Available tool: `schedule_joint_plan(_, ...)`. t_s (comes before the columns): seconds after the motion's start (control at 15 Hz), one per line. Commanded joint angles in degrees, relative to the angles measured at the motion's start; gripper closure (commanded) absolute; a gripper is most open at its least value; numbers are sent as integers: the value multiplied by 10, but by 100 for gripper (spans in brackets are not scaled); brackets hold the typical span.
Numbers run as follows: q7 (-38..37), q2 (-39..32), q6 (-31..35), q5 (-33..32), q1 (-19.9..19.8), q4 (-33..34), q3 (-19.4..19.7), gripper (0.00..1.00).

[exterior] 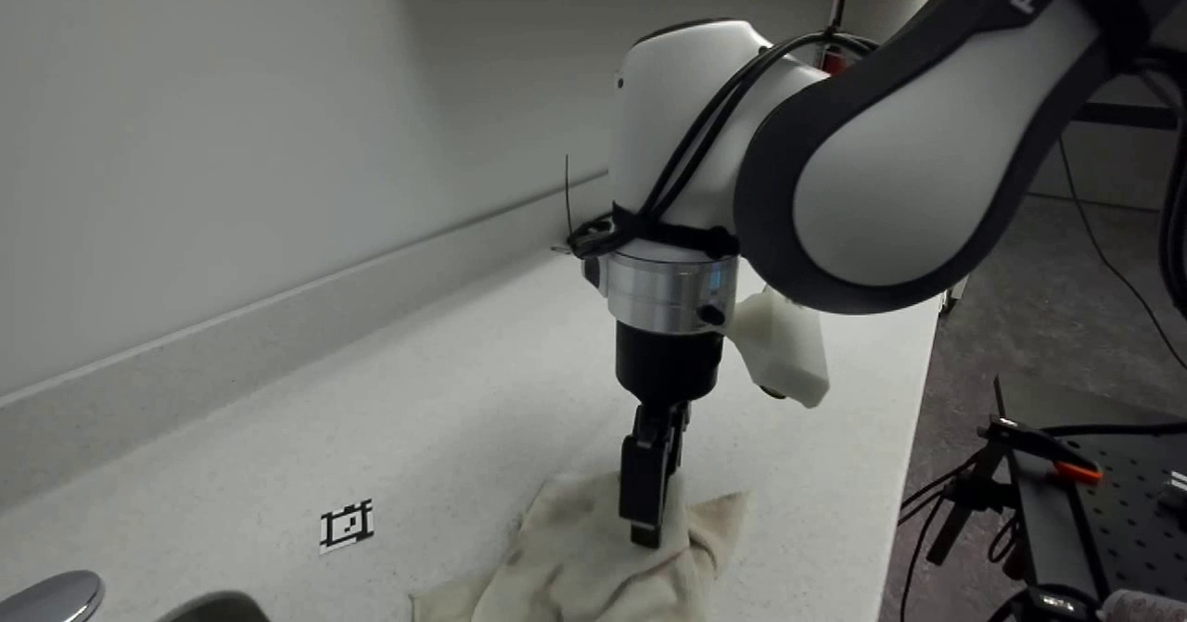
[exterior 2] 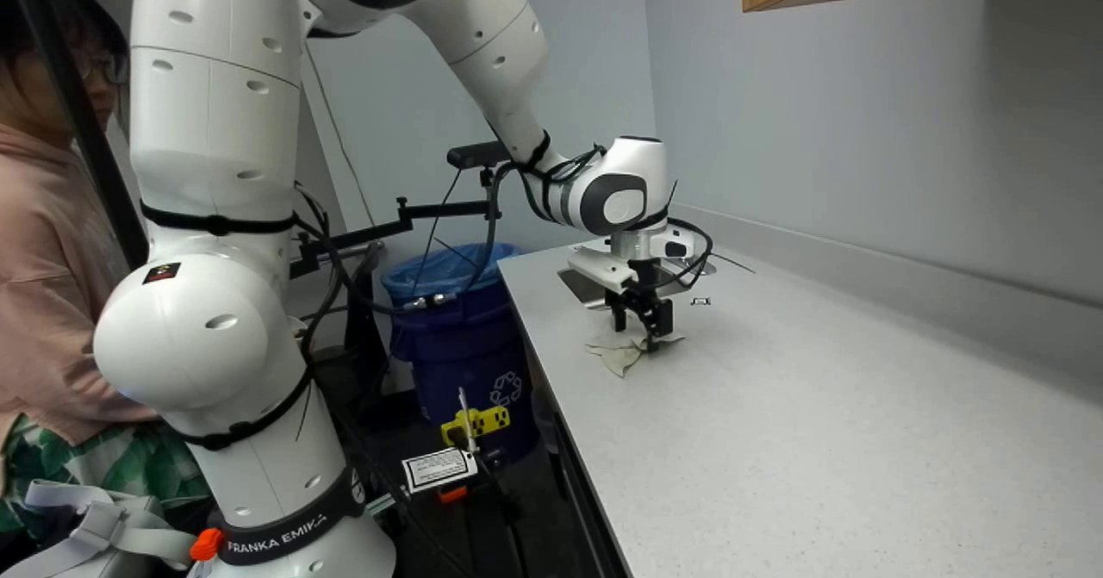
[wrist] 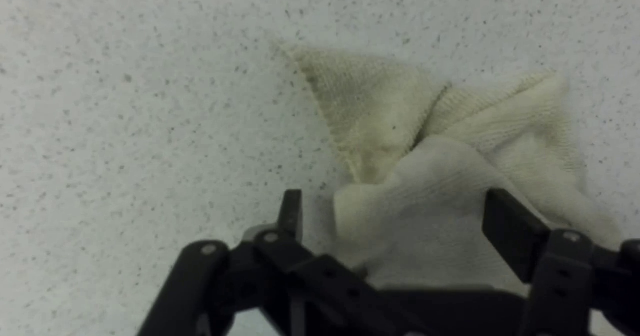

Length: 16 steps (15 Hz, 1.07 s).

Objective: Use the towel to wipe the counter

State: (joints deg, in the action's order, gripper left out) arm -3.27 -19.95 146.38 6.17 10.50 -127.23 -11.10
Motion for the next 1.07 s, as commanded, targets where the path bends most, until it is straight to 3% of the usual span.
schedule_joint_plan(0.0, -1, -19, 6, 17, -2, 21, -4, 38)
schedule_joint_plan(0.53, -14, 26, 7, -1, 10, 9, -1, 98)
schedule_joint_plan(1.0, -25, 149, 6, -7, 7, -27, 3, 99)
